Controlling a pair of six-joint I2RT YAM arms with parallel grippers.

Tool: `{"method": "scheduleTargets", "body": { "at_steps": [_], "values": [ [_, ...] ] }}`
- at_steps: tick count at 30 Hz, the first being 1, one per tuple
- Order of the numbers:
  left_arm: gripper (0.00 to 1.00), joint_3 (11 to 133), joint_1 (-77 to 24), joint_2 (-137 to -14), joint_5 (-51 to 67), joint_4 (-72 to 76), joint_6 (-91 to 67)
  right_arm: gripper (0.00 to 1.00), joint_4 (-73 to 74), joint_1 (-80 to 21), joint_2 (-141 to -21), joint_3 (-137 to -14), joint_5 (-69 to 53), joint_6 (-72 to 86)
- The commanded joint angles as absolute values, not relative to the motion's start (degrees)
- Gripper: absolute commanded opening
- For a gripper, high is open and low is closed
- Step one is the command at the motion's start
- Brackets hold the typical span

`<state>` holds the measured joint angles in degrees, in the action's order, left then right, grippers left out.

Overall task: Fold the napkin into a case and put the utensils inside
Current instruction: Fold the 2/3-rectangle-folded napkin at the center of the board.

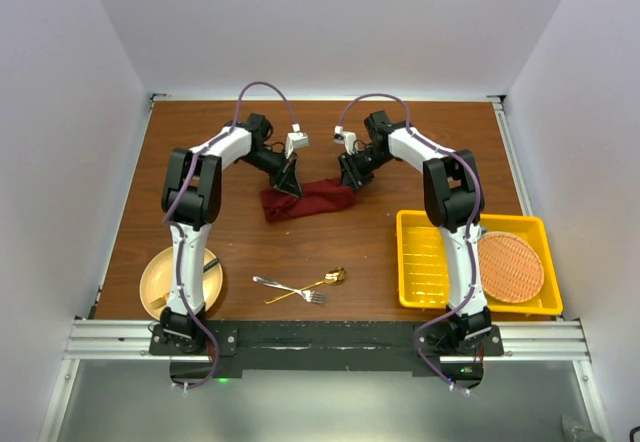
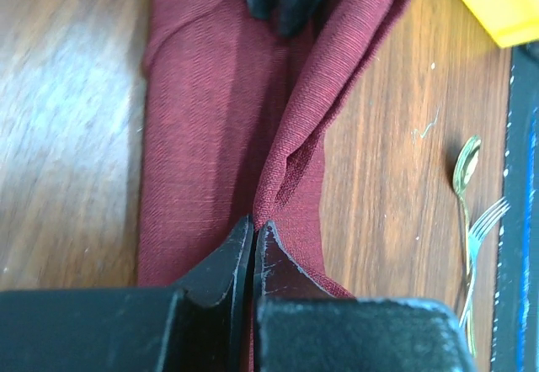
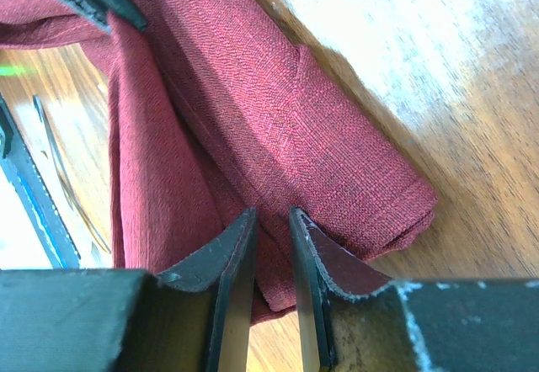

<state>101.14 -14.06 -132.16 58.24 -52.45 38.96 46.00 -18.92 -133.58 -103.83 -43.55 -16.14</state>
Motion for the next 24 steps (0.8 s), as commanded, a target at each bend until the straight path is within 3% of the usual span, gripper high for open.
{"method": "scheduleTargets", "body": {
  "at_steps": [1,7,14,24],
  "values": [
    [0.00,103.00,-12.92,-133.59,62.92,-50.36,33.50,0.29,46.58,-18.72,-137.29,-103.62,-35.42,-19.86],
    [0.00,104.33,-12.66,-132.28,66.36,-47.29,27.96,0.29,46.85,-18.81,-137.37,-103.71,-35.07,-20.13],
    [0.00,107.57,-11.95,-137.72,61.44,-50.27,28.65,0.29,47.63,-18.81,-137.73,-104.85,-34.80,-20.48],
    [0.00,101.69,-9.67,-135.97,60.03,-45.89,25.59,0.29,47.81,-18.81,-137.99,-105.47,-34.19,-21.36]
  ]
}}
